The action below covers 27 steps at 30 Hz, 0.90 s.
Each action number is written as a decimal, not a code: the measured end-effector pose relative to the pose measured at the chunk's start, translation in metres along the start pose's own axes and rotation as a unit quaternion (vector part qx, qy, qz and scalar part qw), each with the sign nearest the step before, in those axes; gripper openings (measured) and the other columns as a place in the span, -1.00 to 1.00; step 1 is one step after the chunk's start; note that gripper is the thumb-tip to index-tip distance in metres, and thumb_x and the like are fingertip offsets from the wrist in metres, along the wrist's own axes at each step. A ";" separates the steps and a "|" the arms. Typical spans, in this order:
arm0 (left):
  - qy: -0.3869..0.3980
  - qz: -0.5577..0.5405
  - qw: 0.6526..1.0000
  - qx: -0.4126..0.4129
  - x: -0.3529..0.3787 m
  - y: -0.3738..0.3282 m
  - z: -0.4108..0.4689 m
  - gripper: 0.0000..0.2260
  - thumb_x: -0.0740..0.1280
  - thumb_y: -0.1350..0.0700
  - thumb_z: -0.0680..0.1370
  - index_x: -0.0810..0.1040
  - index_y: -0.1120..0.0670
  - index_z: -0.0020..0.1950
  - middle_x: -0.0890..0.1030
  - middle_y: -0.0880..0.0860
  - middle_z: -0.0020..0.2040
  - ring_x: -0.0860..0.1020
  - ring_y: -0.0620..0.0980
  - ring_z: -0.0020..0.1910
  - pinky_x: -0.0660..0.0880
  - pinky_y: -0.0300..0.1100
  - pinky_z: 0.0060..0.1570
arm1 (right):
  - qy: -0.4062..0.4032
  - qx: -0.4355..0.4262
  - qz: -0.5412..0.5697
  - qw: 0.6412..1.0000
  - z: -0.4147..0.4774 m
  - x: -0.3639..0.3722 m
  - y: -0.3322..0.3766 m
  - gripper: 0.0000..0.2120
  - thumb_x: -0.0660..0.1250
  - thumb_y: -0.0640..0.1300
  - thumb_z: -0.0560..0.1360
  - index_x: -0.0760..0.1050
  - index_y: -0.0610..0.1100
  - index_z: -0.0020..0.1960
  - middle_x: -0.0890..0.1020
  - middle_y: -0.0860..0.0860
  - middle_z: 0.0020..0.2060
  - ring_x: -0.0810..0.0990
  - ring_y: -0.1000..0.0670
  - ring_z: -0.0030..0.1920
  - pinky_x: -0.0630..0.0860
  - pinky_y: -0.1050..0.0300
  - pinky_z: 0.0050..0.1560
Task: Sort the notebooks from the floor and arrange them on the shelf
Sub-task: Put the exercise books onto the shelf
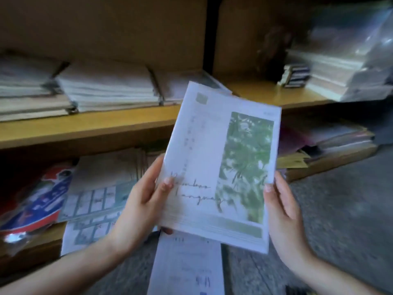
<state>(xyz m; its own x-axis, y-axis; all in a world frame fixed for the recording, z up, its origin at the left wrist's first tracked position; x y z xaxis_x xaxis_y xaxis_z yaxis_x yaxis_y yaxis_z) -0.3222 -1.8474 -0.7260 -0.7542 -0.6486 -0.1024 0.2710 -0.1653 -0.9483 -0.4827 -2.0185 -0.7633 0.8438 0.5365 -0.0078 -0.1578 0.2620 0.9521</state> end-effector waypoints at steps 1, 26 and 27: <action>-0.018 -0.014 1.000 0.014 -0.002 -0.008 0.007 -0.71 0.18 0.06 0.57 0.44 -0.24 0.24 0.61 -0.06 -0.12 0.57 -0.10 -0.37 0.46 -0.21 -0.60 | 0.007 -0.008 0.008 1.000 0.012 0.003 0.008 -0.70 0.11 -0.20 0.60 0.39 0.15 0.19 0.57 0.50 -0.09 0.52 0.44 -0.02 0.42 0.53 -0.05; -0.065 0.033 0.985 -0.158 0.018 -0.023 0.145 -0.46 0.26 0.16 0.58 0.10 0.04 0.51 0.06 0.08 0.48 0.41 0.03 0.10 0.60 -0.19 -0.19 | 0.024 0.097 0.239 0.966 0.169 0.044 0.027 -0.31 0.18 -0.52 0.49 0.12 -0.08 0.50 0.38 -0.24 0.31 0.58 -0.03 0.03 0.54 0.09 -0.01; -0.063 0.110 0.983 -0.135 0.018 -0.024 0.144 -0.47 0.28 0.18 0.57 0.14 0.05 0.48 0.01 0.10 0.47 0.38 0.04 0.12 0.60 -0.14 -0.11 | 0.015 0.086 0.211 0.974 0.168 0.042 0.025 -0.36 0.20 -0.51 0.49 0.17 -0.11 0.47 0.32 -0.20 0.35 0.57 -0.02 0.04 0.58 0.12 -0.05</action>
<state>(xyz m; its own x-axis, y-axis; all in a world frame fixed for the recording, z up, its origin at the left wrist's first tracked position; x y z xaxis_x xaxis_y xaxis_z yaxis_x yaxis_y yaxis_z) -0.2561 -1.9623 -0.6618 -0.6105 -0.7366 -0.2911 0.2368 0.1809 -0.9546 -0.3646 -2.1245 -0.6888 0.7068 0.5916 0.3880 -0.3958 -0.1239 0.9100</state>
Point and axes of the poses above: each hand's wrist, its own z-axis towards the middle knuckle, its own x-axis out of the palm, y = z × x, the point moved 7 cm from there along z, towards the middle knuckle
